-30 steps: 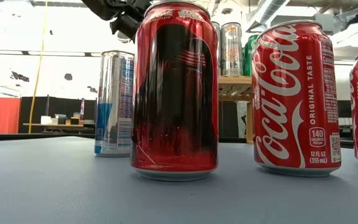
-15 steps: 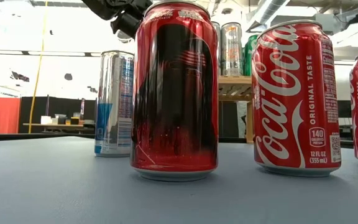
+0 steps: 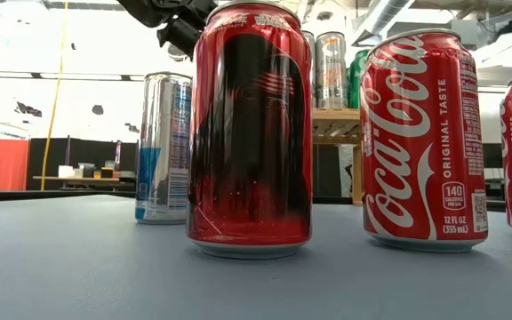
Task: Place canned beverage on shelf
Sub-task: Put the top blue soda can on the shelf aligned with the other blue soda can, then put the blue soda can on the shelf aligned with the other blue soda can
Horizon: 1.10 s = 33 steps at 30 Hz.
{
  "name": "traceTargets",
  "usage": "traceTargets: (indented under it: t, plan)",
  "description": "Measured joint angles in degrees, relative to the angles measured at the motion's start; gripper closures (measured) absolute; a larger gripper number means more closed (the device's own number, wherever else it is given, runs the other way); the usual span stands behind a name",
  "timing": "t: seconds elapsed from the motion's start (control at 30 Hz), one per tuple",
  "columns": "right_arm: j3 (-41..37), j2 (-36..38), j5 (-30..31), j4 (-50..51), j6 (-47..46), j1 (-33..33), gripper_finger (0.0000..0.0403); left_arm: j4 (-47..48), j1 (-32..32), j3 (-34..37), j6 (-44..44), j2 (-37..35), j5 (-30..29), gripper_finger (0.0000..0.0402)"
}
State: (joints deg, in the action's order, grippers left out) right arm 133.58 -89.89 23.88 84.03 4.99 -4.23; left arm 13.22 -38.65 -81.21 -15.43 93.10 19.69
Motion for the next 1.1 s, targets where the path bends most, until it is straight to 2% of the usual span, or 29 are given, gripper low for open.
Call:
traceTargets:
  t: [0.2,0.27,0.43,0.5,0.63,0.73,0.87,1.0,1.1]
  plan:
    - [0.00,0.00,-0.02,-0.04,-0.02,0.00,0.0088,7.46,-2.09,0.00,0.10,-3.65,0.80,0.0401]
    - [0.00,0.00,-0.01,-0.04,-0.16,0.00,0.0088,10.47,-2.15,-0.01,-0.53,-5.10,5.56,0.0401]
    - [0.01,0.00,-0.02,-0.04,-0.88,0.00,0.0088,25.77,-1.19,-0.02,-9.50,-9.09,27.12,0.0401]
    - [0.02,0.00,-0.02,-0.04,-1.09,0.00,0.0088,32.91,-0.10,-0.02,-11.95,-9.83,30.44,0.0400]
    - [0.00,0.00,-0.04,-0.06,-1.07,0.00,0.0088,43.75,4.06,0.07,-16.05,-10.38,32.26,0.0389]
    - [0.00,0.00,-0.04,-0.08,-1.06,0.00,0.0088,44.43,8.73,1.07,-16.38,-11.44,37.66,0.0373]
    - [0.02,0.00,-0.04,-0.11,-1.05,0.01,0.0088,44.33,14.15,2.37,-8.57,-11.48,41.13,0.0350]
    - [0.02,0.00,-0.04,-0.11,-0.49,0.00,0.0088,37.49,15.04,5.29,-3.99,-11.45,47.00,0.0339]
    - [0.00,0.00,-0.28,-0.11,0.27,0.00,0.0088,37.65,15.56,5.77,0.19,-11.41,46.85,0.0338]
